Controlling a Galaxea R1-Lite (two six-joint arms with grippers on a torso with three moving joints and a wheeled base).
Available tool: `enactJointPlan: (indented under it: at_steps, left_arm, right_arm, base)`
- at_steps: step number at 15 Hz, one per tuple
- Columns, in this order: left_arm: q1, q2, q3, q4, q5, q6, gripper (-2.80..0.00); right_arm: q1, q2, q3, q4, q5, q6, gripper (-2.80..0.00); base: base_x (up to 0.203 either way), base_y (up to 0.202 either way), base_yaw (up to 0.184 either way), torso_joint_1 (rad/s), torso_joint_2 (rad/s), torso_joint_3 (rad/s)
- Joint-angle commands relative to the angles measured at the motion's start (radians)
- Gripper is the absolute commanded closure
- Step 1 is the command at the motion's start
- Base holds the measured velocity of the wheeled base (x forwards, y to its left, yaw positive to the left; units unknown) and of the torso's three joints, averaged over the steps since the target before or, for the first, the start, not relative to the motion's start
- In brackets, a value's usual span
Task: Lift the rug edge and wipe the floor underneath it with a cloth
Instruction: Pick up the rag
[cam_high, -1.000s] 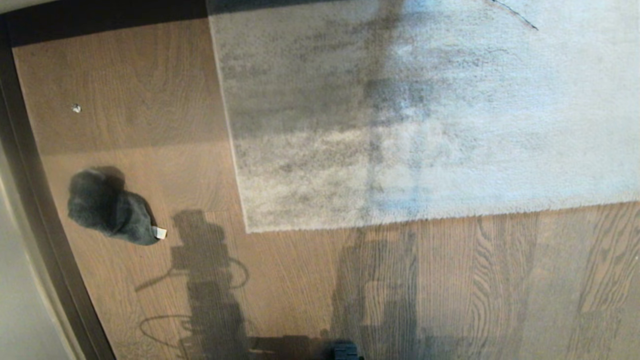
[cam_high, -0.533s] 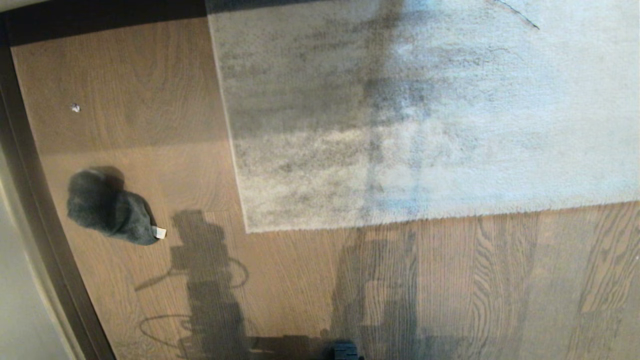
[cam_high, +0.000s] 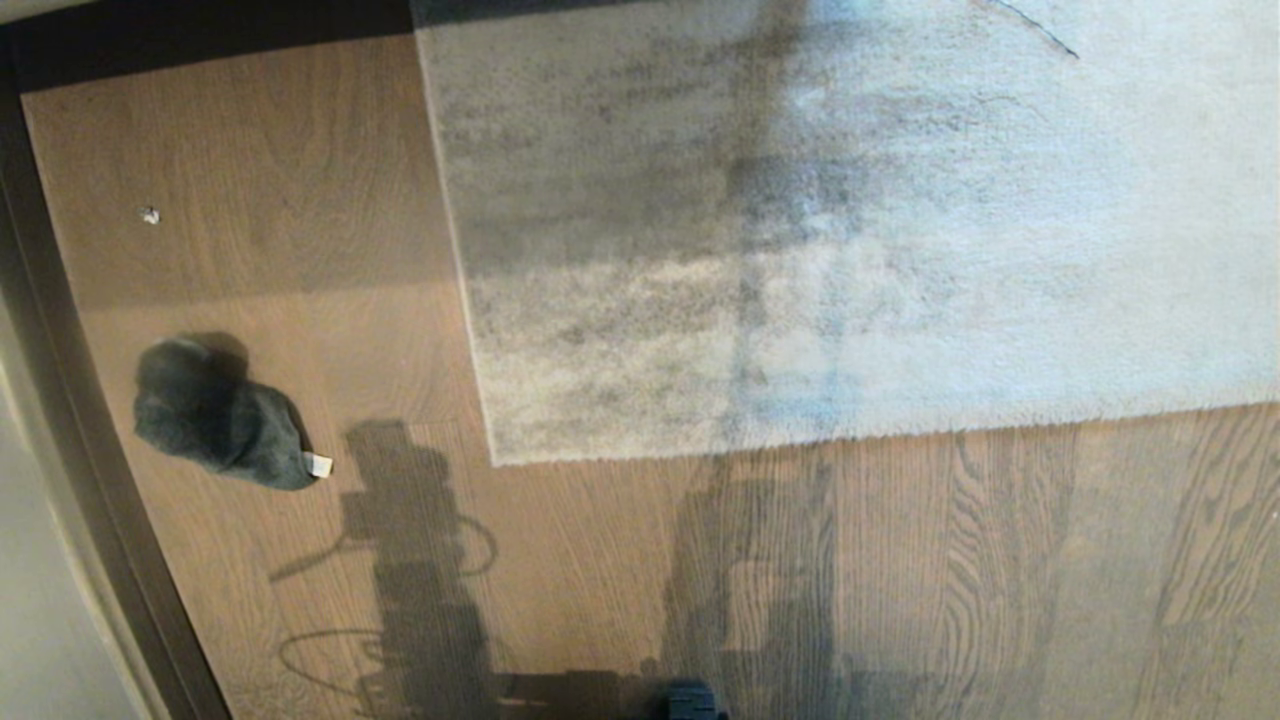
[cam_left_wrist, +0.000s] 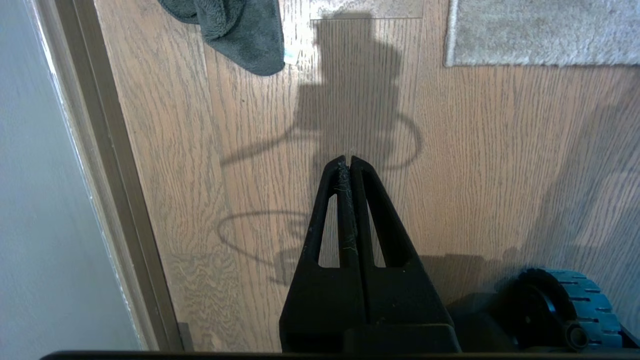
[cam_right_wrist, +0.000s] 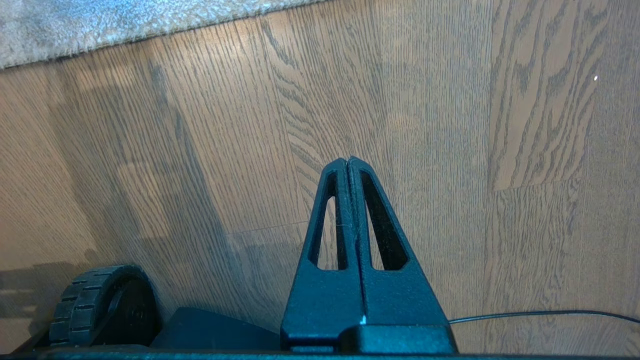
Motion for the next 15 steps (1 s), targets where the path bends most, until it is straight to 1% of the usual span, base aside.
enactJointPlan:
  at_steps: [1,15]
  left_arm:
    - [0.000,0.000,0.000,0.000,0.001,-0.001,0.00]
    - [0.000,0.000,0.000,-0.001,0.001,-0.001,0.00]
  right_arm:
    - [0.000,0.001,0.000,0.000,-0.001,0.001,0.00]
    - [0.000,0.001,0.000,0.000,-0.001,0.001,0.00]
  base:
    - [0.000,0.000,0.000,0.000,0.00,0.000]
    - [0.000,0.000,0.000,0.000,0.00,0.000]
